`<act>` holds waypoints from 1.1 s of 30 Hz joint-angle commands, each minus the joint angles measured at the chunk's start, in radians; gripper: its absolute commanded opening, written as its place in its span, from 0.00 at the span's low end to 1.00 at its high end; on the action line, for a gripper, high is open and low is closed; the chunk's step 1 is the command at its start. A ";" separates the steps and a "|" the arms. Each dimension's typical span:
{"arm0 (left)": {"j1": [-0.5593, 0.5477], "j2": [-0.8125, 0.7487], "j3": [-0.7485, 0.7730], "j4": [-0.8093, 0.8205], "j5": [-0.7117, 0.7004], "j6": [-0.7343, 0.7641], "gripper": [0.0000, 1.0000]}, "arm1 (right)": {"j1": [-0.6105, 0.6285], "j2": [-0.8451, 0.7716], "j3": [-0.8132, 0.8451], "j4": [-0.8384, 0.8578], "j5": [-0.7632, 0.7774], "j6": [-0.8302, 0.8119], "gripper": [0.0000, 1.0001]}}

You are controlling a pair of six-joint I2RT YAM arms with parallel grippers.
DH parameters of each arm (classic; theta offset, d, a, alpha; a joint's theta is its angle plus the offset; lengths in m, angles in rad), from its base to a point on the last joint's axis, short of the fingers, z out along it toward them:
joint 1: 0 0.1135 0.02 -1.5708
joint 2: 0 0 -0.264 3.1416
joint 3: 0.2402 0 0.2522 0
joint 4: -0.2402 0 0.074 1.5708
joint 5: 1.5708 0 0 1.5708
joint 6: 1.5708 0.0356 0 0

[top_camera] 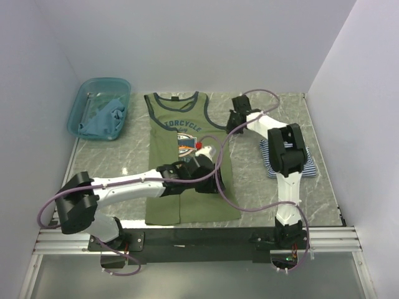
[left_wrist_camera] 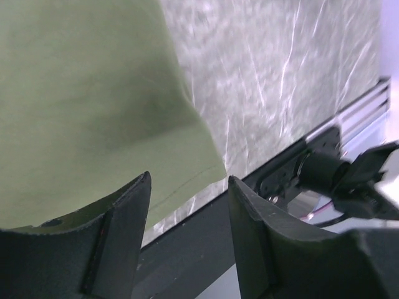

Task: Fold and stack the tank tops

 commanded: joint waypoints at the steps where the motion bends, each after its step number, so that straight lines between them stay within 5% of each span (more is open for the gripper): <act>1: -0.058 0.051 0.050 0.020 -0.012 -0.003 0.57 | -0.070 -0.105 -0.134 0.030 0.024 0.047 0.00; 11: -0.270 0.212 0.117 0.006 -0.049 -0.034 0.50 | -0.112 -0.277 -0.393 0.145 -0.085 0.122 0.00; 33: -0.394 0.516 0.353 -0.168 -0.251 -0.083 0.43 | -0.152 -0.311 -0.351 0.112 -0.153 0.087 0.00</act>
